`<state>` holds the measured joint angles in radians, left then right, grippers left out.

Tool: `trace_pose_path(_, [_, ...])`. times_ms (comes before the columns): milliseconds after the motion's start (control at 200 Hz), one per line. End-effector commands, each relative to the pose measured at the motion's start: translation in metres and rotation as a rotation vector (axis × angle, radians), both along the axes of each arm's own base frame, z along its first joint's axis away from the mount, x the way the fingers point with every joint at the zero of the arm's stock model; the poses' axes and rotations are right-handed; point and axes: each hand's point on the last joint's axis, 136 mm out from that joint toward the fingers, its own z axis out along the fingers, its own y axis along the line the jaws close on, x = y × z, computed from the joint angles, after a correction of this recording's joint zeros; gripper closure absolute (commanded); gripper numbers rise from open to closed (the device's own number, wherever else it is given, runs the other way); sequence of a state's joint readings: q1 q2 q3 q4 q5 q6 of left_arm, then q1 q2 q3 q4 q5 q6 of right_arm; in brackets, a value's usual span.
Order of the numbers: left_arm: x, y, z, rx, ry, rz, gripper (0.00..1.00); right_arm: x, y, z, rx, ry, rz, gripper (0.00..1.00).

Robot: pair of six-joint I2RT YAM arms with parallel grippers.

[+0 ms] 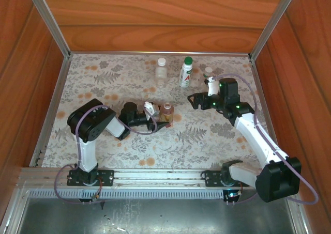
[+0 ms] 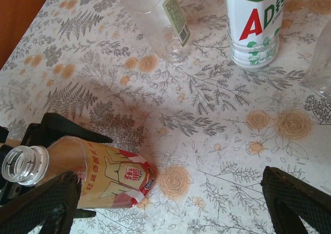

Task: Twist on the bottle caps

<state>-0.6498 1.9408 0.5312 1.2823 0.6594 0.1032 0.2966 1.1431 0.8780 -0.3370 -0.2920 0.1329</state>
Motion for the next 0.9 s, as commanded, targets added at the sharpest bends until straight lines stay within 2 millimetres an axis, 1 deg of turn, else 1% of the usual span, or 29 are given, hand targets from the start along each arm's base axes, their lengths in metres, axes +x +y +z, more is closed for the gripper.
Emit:
trace_pose_path(0, [0.0,-0.009,0.033,-0.101,-0.092,-0.019,0.1,-0.006,0.003,-0.001,0.005,0.008,0.005,0.05])
trace_pose_path(165, [-0.001,-0.01,0.04,-0.118,-0.084,-0.024,0.12,-0.008,0.004,-0.005,0.001,0.018,0.003,0.05])
trace_pose_path(325, [0.0,-0.014,0.039,-0.125,-0.055,-0.033,0.16,-0.009,0.005,-0.007,0.003,0.024,0.005,0.05])
trace_pose_path(600, [0.002,-0.019,0.044,-0.145,-0.04,-0.049,0.2,-0.014,0.006,-0.015,-0.003,0.044,0.001,0.05])
trace_pose_path(670, [0.001,-0.019,0.041,-0.142,-0.031,-0.057,0.22,-0.016,0.007,-0.018,-0.004,0.054,0.0,0.05])
trace_pose_path(715, [0.001,-0.02,0.04,-0.142,-0.03,-0.061,0.27,-0.017,0.007,-0.019,-0.007,0.059,-0.002,0.05])
trace_pose_path(775, [0.0,-0.02,0.039,-0.139,-0.025,-0.065,0.31,-0.019,0.005,-0.02,-0.018,0.066,-0.012,0.05])
trace_pose_path(894, [0.0,-0.018,0.037,-0.133,-0.031,-0.06,0.32,-0.024,-0.005,-0.03,-0.082,0.089,-0.093,0.05])
